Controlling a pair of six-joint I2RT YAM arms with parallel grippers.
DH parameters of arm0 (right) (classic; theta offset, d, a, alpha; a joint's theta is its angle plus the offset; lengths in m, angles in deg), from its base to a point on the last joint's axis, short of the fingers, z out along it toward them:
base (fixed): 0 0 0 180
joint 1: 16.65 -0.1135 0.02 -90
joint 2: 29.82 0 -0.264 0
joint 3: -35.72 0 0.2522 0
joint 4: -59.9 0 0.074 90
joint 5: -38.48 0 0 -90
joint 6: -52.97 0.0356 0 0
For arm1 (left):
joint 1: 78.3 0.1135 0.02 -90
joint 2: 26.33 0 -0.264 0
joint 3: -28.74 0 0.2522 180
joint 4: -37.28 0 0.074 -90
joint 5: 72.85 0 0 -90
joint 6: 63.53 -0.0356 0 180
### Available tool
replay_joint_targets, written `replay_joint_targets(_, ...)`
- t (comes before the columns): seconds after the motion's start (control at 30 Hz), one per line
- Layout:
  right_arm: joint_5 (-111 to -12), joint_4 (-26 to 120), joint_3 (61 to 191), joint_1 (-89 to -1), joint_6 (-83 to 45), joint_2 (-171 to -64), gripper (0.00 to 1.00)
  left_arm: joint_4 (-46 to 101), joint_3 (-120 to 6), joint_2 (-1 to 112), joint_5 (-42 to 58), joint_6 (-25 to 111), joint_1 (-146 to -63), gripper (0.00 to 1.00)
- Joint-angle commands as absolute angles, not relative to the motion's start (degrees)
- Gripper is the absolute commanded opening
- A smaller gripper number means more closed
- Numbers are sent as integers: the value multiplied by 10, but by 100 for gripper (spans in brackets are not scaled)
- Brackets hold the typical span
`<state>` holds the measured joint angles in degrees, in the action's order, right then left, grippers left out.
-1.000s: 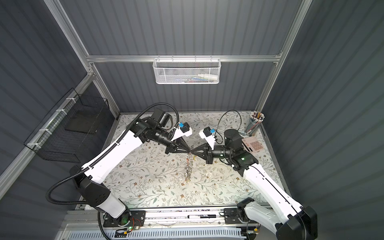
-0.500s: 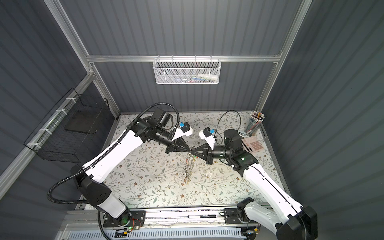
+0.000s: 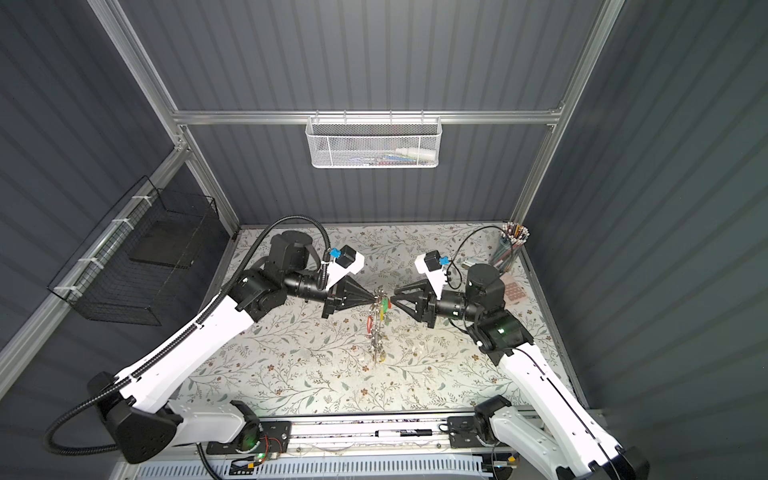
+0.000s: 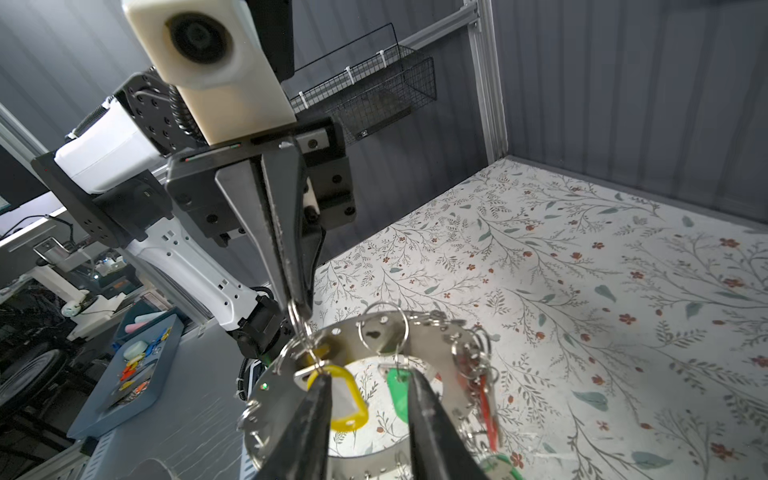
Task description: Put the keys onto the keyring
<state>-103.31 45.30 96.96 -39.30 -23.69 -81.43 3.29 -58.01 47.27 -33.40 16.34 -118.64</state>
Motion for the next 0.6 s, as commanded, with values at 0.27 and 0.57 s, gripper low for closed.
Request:
replay_joint_targets(0.27,-1082,495,961,-392,-199,-825,39,456,-406,418,-279,395,-1212,0)
replay_joint_targets(0.57,-1098,544,952,-392,-179,-835,39,722,-312,438,-223,530,-1220,0)
